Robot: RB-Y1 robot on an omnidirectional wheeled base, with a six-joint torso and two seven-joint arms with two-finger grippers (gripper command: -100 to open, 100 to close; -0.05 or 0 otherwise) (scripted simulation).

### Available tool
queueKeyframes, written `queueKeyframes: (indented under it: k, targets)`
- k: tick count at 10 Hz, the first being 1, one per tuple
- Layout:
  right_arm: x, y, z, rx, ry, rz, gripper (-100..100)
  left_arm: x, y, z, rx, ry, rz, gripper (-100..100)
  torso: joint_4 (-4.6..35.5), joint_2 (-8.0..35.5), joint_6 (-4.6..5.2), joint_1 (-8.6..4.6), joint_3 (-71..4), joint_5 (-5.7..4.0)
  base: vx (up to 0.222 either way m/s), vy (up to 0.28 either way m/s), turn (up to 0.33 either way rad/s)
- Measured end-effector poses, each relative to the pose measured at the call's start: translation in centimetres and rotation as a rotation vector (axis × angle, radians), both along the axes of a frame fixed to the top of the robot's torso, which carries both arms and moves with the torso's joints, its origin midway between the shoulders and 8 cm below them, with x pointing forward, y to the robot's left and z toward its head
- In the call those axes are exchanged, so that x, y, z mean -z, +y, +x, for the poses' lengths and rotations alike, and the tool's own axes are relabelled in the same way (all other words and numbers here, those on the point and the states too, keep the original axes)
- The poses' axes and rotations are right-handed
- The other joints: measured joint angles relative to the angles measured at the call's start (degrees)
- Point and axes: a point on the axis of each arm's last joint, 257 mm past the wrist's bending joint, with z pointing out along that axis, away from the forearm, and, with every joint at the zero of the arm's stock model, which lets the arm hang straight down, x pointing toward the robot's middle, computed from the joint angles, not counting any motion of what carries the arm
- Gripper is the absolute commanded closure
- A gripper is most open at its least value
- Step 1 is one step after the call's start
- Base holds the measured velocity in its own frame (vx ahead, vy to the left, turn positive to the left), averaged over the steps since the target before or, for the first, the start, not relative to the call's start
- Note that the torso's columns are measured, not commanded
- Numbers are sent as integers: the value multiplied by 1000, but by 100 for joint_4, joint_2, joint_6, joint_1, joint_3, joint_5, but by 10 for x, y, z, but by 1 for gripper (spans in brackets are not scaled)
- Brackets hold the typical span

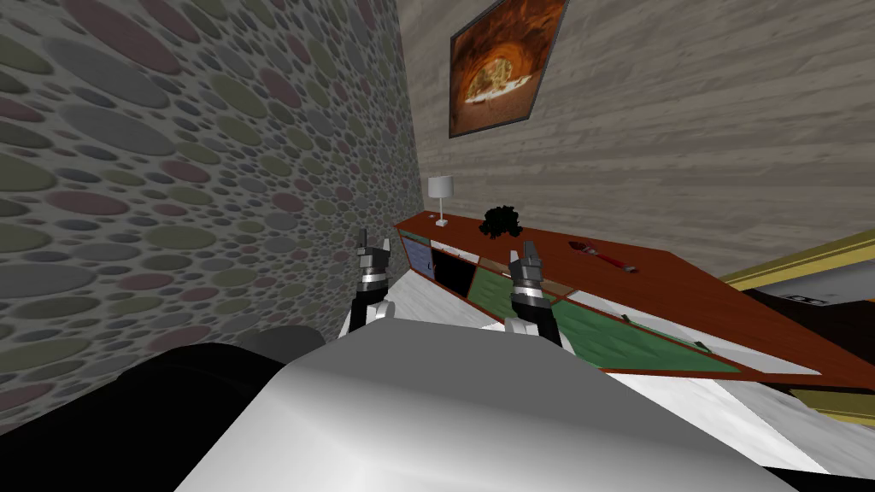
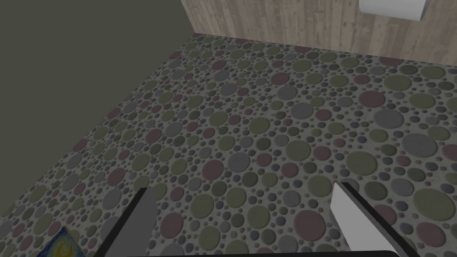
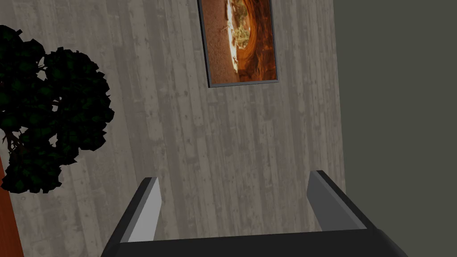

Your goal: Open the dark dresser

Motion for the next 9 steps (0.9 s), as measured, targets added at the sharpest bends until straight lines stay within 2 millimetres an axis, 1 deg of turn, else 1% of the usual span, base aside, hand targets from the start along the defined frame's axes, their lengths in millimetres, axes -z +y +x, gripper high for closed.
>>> queueKeyframes:
  k: [1,2,9]
  targets:
    - [0,0,0,0,0,0,0,0,0,0,0,0,0,0,235,232,0,0,-467,0,0,0,0]
    - [0,0,0,0,0,0,0,0,0,0,0,0,0,0,600,597,0,0,-1200,0,0,0,0]
    - [0,0,0,0,0,0,0,0,0,0,0,0,0,0,3537,3539,0,0,-7073,0,0,0,0]
